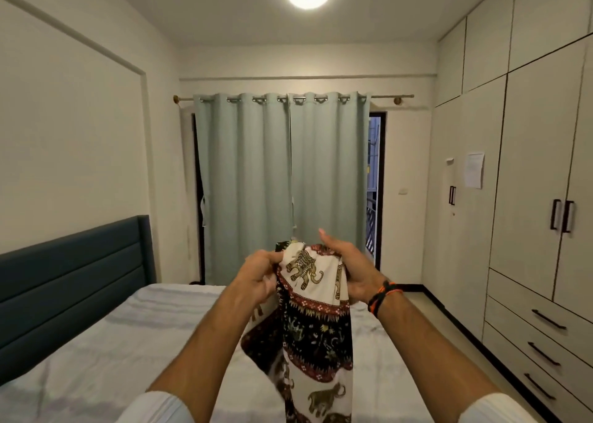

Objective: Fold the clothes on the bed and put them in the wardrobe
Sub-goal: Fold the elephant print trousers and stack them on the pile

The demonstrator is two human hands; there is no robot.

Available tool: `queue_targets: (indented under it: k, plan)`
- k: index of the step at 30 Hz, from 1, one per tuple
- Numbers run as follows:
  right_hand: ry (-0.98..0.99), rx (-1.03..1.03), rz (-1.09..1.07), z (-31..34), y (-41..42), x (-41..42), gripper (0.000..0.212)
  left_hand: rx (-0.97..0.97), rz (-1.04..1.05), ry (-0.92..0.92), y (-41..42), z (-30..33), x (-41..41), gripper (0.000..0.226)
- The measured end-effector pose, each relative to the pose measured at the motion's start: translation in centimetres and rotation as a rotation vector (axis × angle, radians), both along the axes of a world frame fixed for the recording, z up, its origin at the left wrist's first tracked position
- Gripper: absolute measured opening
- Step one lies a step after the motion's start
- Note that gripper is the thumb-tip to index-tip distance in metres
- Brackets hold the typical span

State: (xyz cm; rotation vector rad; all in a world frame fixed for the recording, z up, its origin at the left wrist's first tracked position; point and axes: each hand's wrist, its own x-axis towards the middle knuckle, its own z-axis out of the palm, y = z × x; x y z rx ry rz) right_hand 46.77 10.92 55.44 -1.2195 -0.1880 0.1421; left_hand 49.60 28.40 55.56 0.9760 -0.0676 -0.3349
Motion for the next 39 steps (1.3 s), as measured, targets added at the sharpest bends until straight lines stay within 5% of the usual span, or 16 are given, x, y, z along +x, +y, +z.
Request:
queue_targets:
  k: [4, 7, 10, 12, 15, 21, 25, 29, 32, 36, 39]
  plan:
    - [0.073, 0.050, -0.130, -0.8, -1.1, 0.9, 0.050, 0.186, 0.041, -0.090, -0.9, 0.2, -0.2, 0.034]
    - [-0.019, 0.151, -0.212, -0.9, -1.2, 1.7, 0.023, 0.746, 0.011, -0.268, -0.6, 0.1, -0.3, 0.046]
    - [-0.124, 0.300, -0.213, -0.2, -1.2, 2.4, 0.033, 1.065, -0.042, -0.333, 0.0, -0.4, 0.4, 0.047]
    - [-0.155, 0.328, -0.176, 0.5, -1.1, 2.5, 0.044, 1.059, 0.035, -0.403, 0.0, -0.7, 1.0, 0.043]
    - [-0.120, 0.234, -0.107, 1.4, -0.5, 2.0, 0.025, 0.873, 0.146, -0.585, 0.1, -0.7, 1.8, 0.041]
    - [-0.191, 0.093, -0.021, 2.2, 1.1, 1.4, 0.036, 0.517, -0.028, -0.602, 0.5, 1.0, 1.2, 0.047]
    - [-0.245, 0.062, 0.022, 2.9, 0.7, 0.8, 0.039, 0.586, -0.204, -0.543, 1.9, 1.5, 1.0, 0.047]
    - [-0.228, -0.016, -0.014, 2.6, -0.6, 1.8, 0.062, 0.521, -0.315, -0.486, 3.6, 1.2, 1.1, 0.087]
    - [-0.170, -0.111, -0.028, 1.5, -1.5, 2.4, 0.060, 0.228, -0.292, -0.389, 3.8, 1.3, 1.0, 0.053]
    - [-0.174, -0.268, -0.074, 0.3, -1.8, 2.4, 0.048, 0.557, -0.094, -0.549, 3.9, 1.3, 1.8, 0.036]
    - [-0.177, -0.316, -0.095, -0.2, -1.5, 2.3, 0.059, 0.670, 0.066, -0.674, 3.4, 0.9, 2.2, 0.026]
